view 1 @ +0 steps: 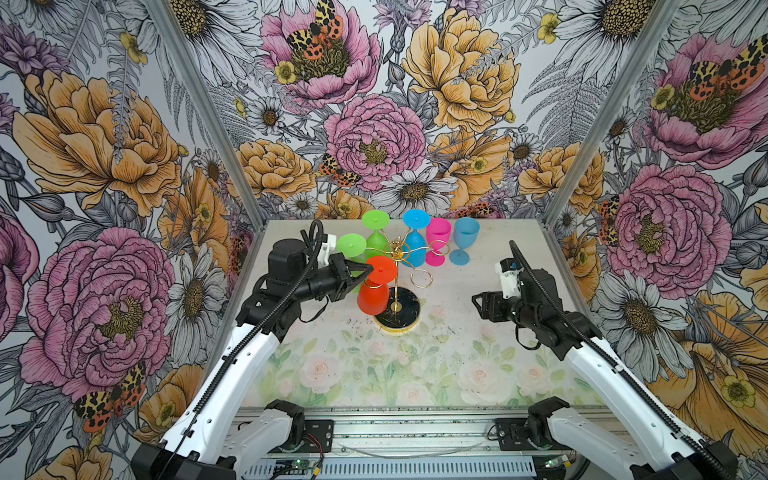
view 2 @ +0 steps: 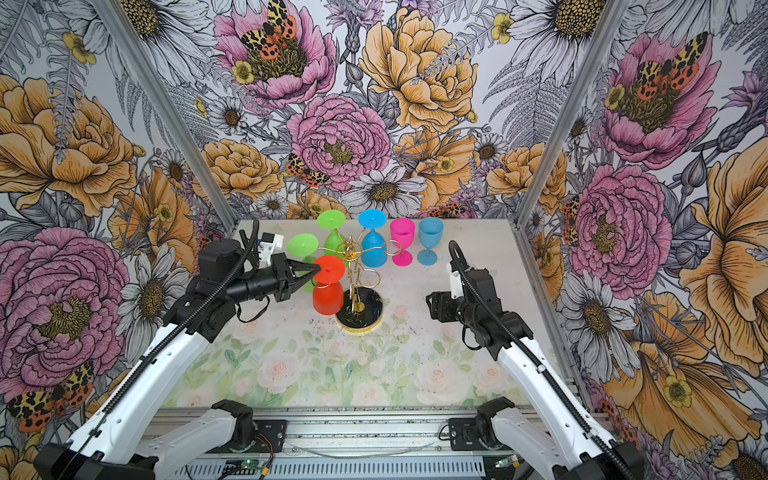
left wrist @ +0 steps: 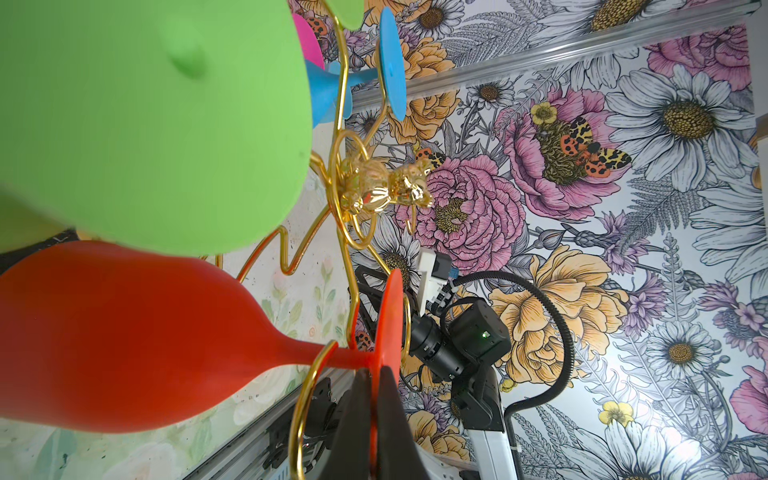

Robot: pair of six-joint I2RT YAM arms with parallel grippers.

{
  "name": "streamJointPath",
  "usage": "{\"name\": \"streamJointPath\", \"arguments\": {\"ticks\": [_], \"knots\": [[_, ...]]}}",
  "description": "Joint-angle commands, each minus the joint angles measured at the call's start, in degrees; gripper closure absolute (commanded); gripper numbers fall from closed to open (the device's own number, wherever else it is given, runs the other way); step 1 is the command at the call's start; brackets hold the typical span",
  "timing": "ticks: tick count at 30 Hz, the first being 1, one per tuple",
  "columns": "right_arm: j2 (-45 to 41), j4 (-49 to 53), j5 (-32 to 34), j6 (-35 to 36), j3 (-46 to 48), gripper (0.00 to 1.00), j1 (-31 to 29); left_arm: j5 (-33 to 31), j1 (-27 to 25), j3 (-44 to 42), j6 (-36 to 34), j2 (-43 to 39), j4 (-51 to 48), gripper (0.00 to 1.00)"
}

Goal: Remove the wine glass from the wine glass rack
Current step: 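Slide the red glass off the rack arm with the left gripper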

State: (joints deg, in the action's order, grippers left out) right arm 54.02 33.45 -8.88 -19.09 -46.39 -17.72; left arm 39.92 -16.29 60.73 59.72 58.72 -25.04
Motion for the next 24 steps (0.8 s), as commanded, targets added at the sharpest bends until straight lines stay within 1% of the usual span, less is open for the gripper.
{"name": "streamJointPath", "arguments": {"ticks": [1,14,24], "knots": [[-0.93,-1.67,-0.39,-0.60,0.51,0.26,-0.45,-0.62,1.09,1.88,0.24,0.05,2.11,1.00],[-1.04,-1.92,-0.61,-0.82,0.95,0.26,-0.46,-2.31,2.93,1.18,0.69,0.34,2.85,1.00],[-0.93,-2.08,-0.81,-0.86,1.04,0.27,-0.43,-2.86,4.58,-0.51,2.62,-2.49,3.27,1.00]]}}
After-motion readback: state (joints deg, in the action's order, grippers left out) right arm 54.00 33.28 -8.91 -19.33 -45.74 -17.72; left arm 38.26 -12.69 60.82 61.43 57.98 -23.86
